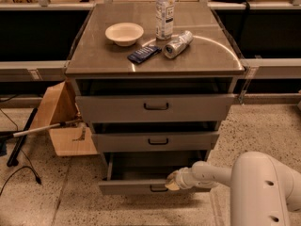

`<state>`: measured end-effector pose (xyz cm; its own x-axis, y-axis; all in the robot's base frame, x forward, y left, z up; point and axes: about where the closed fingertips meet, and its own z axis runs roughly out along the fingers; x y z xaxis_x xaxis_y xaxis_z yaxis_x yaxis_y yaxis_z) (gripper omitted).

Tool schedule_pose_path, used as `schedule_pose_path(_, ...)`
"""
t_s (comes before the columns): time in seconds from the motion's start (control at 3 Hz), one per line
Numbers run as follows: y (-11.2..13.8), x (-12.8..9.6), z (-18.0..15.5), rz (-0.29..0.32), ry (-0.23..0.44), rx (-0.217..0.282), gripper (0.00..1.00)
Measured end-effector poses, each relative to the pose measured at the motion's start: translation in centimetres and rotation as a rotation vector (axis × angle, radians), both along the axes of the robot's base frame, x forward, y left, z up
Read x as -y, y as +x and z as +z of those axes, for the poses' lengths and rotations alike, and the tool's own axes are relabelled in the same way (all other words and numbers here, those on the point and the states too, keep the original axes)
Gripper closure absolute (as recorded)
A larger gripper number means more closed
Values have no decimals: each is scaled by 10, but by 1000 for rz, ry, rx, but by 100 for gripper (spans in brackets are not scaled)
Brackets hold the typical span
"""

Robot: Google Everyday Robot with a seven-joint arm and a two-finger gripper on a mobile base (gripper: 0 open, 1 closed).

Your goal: Open bottom drawer

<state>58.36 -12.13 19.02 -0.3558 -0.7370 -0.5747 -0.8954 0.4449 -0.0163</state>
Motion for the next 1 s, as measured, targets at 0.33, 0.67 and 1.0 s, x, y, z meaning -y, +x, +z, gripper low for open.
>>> schedule_pose_path(0.33, 0, 0, 0, 0, 0, 0, 83)
schedule_pose_path(0.67, 0, 0, 0, 0, 0, 0, 60)
schedule_pose_path(1.0, -10, 0, -1, 2, 3, 8, 59)
